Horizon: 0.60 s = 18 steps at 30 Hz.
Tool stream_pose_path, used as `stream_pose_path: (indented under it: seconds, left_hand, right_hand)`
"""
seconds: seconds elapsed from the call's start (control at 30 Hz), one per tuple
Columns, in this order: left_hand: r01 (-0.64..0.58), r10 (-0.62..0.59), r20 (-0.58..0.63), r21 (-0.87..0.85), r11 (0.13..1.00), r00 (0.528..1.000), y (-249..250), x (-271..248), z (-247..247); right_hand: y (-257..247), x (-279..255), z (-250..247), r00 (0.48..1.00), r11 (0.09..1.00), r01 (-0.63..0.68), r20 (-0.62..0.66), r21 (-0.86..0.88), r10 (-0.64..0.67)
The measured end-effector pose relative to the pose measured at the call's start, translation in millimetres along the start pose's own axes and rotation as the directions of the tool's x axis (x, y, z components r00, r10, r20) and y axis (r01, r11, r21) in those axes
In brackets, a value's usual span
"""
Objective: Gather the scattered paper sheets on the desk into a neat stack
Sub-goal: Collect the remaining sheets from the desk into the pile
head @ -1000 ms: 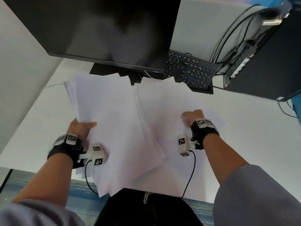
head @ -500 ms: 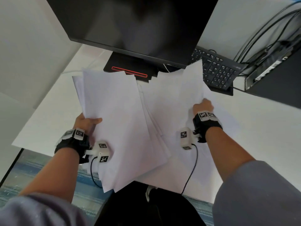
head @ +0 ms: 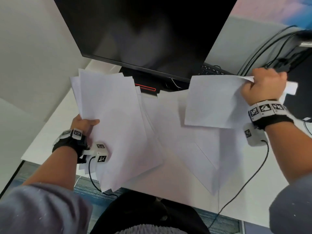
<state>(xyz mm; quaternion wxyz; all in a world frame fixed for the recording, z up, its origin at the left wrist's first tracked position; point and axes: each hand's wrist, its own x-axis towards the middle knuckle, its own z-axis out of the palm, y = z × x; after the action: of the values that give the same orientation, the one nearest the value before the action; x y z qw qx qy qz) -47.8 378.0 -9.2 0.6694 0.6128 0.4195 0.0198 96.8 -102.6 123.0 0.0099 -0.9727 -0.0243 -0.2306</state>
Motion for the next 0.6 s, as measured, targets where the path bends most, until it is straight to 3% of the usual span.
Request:
stream_pose_path:
  seconds: [0.1,0.17,0.23,0.3,0.4,0.47,0.6]
  left_hand:
    - [-0.017,0.017,-0.008,0.020,1.000,1.000,-5.2,24.1,-8.3]
    - [-0.015,0.015,-0.009,0.036,0.999,1.000,7.5,14.3,-5.1]
    - [0.003,-0.003,-0.010,0.037,0.999,1.000,12.8,16.6,-7.0]
    - [0.024,-0.023,-0.022,0.041,0.999,1.000,12.0,26.2,-12.2]
    - [0.058,-0.056,-0.029,0.070,0.996,0.998,13.0,28.7,-16.3]
    - [0.078,-0.074,-0.040,0.103,0.992,0.996,16.3,25.9,-16.8]
    - [0.103,-0.099,-0.041,0.132,0.986,0.994,12.3,28.3,-18.7]
  right_hand:
    - [-39.8,13.6,1.9,0.982,0.983,0.144,0.104,0.113,-0.156]
    - [-74.4,13.7,14.5,0.946,0.970,0.171,0.245,0.175,-0.211]
    - [-106.5,5.4,39.9,0.864,0.965,0.163,0.442,0.206,-0.241]
    - [-133.2,-5.4,72.3,0.738,0.958,0.136,0.620,0.251,-0.268]
    - [-163.6,-14.8,111.7,0.592,0.965,0.042,0.772,0.258,-0.232]
    - [-178.0,-15.4,129.3,0.538,0.977,0.013,0.822,0.212,-0.185]
    - [-192.9,-13.7,149.4,0.482,0.989,0.057,0.864,0.135,-0.145]
